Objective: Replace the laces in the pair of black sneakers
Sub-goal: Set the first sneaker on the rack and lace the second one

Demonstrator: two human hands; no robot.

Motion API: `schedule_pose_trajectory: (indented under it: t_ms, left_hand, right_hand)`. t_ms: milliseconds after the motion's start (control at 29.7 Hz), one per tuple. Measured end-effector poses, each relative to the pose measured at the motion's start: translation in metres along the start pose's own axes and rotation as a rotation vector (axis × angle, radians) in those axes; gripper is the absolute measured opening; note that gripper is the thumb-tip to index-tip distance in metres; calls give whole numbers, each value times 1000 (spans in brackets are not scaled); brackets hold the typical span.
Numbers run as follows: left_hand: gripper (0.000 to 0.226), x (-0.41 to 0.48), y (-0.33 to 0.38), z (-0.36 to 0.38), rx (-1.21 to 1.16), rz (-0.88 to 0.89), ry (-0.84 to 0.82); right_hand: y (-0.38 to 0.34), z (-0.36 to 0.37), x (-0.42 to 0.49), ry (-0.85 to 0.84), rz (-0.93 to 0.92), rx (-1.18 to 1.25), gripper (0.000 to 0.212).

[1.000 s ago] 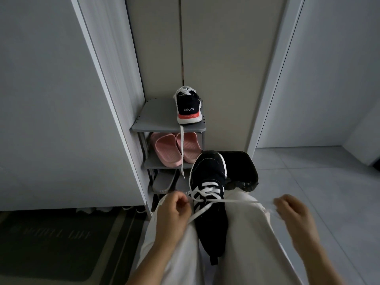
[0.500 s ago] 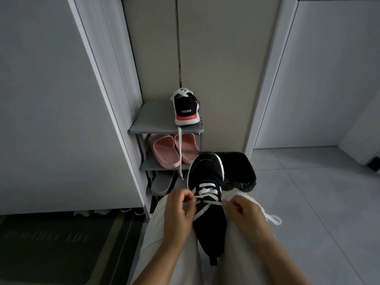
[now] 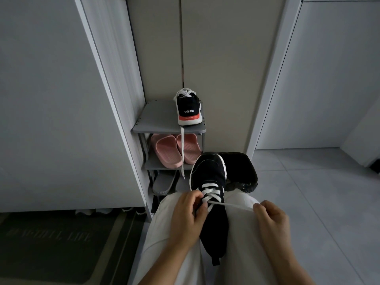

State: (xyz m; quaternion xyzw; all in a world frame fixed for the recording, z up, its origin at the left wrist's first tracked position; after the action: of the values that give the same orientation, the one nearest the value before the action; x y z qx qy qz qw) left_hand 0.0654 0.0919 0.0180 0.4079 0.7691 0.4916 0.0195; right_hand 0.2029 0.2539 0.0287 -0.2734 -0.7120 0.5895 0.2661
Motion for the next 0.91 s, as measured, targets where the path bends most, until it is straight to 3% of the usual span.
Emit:
schedule_pose_trajectory:
  t_ms: [168,269,370,471,571,672,773,908]
  left_hand:
    - [26,-2,-2,-2,0,-65,12]
    - [20,-3,-3,-1,-37,-122,-24]
    - [33,-3,-1,3,26,-208,-106]
    - [30,-8,-2,4,105,-247,-119]
    - [24,-13,6,0,271,-137,-54]
    - [20,-20,12,-3,326,-71,-18]
    - [11,-25,16,-6,287,-25,-6]
    - [18,-25,32,-1,434,76,30]
  right_hand:
    - [6,1,6,-3,-12,-9,35]
    - [7,12,7,-88,-76,-219,22]
    - [0,21,3,-101,-232,-523,26]
    - [-10,16,-2,-60,-284,-407,17]
    - [3,3,3,-19,-89,-145,29]
    - [10,-2,6,-21,-22,-138,26]
    - [4,3,4,-28,-136,-208,19]
    - [-15,15,-5,15,-421,-443,37]
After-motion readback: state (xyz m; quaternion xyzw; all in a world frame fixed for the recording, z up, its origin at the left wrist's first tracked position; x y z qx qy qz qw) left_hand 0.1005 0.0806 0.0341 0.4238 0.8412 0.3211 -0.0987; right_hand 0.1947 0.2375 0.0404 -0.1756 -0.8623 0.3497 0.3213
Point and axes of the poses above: each hand's wrist, its own x-axis towards the middle knuckle, its own z-axis out of the palm, y = z × x, the point moved 7 cm from there along x, towards the middle knuckle, and after that the axes turned 12 degrees about -y, right-handed, at the moved point
